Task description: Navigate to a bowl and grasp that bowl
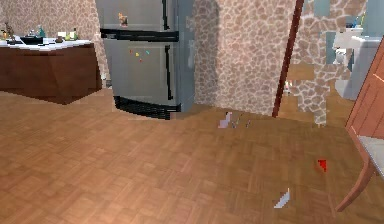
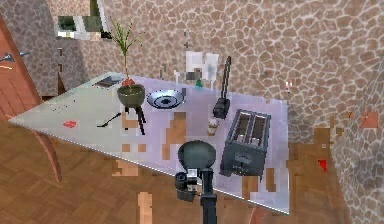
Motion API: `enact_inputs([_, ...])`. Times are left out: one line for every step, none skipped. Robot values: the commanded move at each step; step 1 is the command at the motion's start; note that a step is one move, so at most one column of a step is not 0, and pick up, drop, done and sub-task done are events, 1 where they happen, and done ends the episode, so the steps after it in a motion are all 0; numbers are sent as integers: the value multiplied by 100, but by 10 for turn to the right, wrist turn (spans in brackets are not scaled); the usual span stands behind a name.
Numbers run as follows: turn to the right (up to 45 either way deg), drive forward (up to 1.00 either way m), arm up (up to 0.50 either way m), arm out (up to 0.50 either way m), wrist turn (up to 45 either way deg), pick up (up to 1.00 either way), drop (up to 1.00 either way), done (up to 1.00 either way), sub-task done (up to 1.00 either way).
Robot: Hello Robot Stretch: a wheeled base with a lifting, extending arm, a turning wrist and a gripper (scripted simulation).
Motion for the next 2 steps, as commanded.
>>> enact_inputs([0, 0, 10, 0, 0, 0, 0, 0, 0])
enact_inputs([0, 0, 0, 0, 0, 0, 0, 100, 0])
